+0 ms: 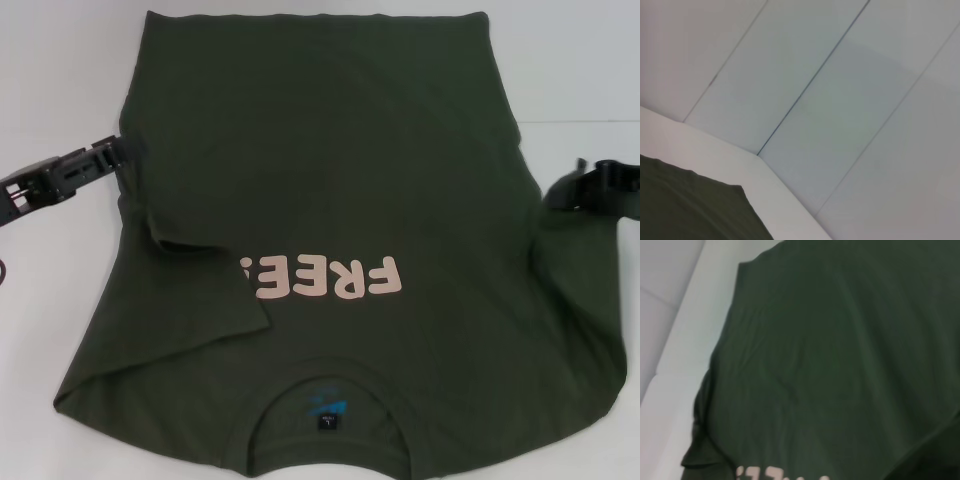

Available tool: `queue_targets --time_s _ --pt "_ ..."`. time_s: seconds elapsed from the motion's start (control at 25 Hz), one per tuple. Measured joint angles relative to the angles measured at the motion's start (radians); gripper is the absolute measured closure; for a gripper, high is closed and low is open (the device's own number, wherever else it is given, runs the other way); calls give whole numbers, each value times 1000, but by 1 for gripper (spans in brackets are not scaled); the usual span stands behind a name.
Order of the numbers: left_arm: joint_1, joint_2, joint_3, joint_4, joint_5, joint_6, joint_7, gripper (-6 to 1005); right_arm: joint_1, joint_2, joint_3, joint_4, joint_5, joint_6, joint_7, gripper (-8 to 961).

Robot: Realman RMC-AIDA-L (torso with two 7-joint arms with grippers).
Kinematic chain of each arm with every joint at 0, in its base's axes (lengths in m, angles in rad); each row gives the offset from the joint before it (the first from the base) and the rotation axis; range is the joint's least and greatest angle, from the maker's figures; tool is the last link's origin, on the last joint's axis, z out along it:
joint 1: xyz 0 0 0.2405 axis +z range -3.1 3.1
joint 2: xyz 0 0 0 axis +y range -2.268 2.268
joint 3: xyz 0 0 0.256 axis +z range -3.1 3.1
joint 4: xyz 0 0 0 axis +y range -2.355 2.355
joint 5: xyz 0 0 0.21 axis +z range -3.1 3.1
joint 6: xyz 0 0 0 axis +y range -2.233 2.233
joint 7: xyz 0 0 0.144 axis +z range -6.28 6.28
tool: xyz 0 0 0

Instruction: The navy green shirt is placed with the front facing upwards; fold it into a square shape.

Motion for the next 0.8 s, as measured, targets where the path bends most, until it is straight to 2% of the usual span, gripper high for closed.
queue_targets --time_s 0.4,0.8 --pt "0 14 -49 -69 -38 -12 8 309 83 52 -19 82 1 123 1 904" --pt "-1 23 -88 -96 -40 -29 9 322 113 68 -32 133 10 203 -3 899"
